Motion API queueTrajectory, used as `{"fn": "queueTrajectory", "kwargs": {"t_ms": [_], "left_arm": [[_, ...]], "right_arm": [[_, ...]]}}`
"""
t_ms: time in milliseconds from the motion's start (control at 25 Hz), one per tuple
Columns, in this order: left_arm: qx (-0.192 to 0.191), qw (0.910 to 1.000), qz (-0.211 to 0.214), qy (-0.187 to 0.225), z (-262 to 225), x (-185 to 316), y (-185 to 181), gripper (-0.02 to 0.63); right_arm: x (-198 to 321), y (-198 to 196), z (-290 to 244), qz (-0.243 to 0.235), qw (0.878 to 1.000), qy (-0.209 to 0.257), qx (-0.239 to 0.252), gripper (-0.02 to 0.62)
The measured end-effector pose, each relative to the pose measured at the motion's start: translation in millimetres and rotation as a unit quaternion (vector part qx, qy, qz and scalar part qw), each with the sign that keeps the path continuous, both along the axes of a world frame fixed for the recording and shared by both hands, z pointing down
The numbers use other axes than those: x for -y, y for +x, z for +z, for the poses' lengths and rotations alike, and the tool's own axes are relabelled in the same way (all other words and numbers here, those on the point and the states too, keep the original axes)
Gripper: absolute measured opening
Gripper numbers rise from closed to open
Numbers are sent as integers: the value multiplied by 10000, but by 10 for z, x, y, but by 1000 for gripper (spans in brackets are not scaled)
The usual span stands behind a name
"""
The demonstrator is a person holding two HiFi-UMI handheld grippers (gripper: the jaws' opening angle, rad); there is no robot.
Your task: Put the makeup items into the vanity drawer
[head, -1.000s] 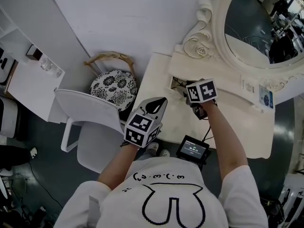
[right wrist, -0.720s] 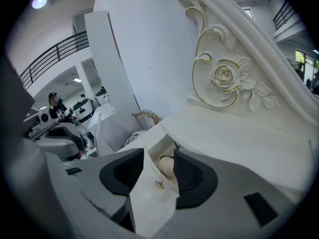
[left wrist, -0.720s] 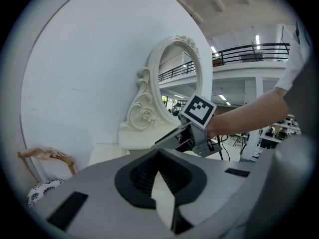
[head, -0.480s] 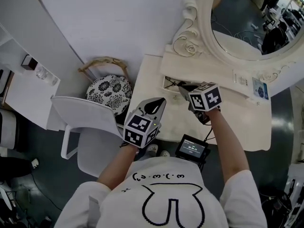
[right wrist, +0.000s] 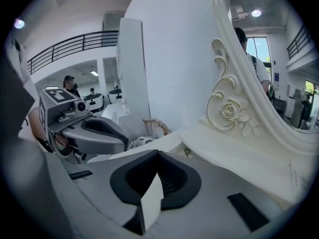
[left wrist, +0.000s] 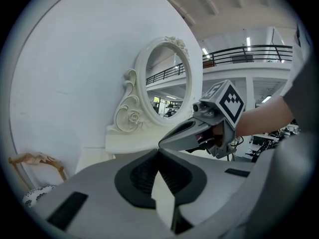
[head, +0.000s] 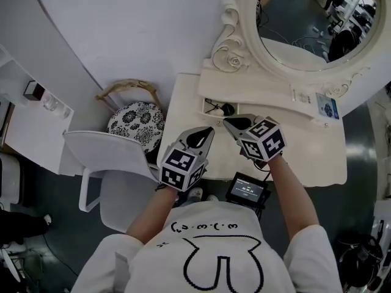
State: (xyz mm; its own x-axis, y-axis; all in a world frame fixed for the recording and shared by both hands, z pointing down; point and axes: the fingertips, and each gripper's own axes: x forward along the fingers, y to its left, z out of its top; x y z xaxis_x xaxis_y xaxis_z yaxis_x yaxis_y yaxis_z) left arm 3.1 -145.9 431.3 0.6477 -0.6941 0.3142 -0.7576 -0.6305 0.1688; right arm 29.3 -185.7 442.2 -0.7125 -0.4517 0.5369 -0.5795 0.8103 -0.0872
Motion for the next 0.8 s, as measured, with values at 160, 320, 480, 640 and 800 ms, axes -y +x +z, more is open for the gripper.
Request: {"fn": "queueTrajectory", "kwargs": {"t_ms": [160, 320, 480, 640, 800], "left_arm": [[-4, 10000, 61, 35, -20, -45, 48, -6], [-29, 9999, 102, 55, -35, -84, 76, -6], [-73, 9999, 116, 84, -56, -101, 95, -6], [-116, 9998, 141, 117, -85, -117, 135, -6], [-138, 9996, 169, 156, -111, -139, 161, -6]], "right_arm": [[-126, 63, -118, 149, 9996, 131, 182, -3], [-300, 137, -268, 268, 9988, 230, 348, -3], [-458, 247, -417, 422, 9974, 384, 434, -3], [-587, 386, -546, 633, 9941, 577, 664, -3], [-720, 484, -659, 841, 9894, 785, 885, -5]]}}
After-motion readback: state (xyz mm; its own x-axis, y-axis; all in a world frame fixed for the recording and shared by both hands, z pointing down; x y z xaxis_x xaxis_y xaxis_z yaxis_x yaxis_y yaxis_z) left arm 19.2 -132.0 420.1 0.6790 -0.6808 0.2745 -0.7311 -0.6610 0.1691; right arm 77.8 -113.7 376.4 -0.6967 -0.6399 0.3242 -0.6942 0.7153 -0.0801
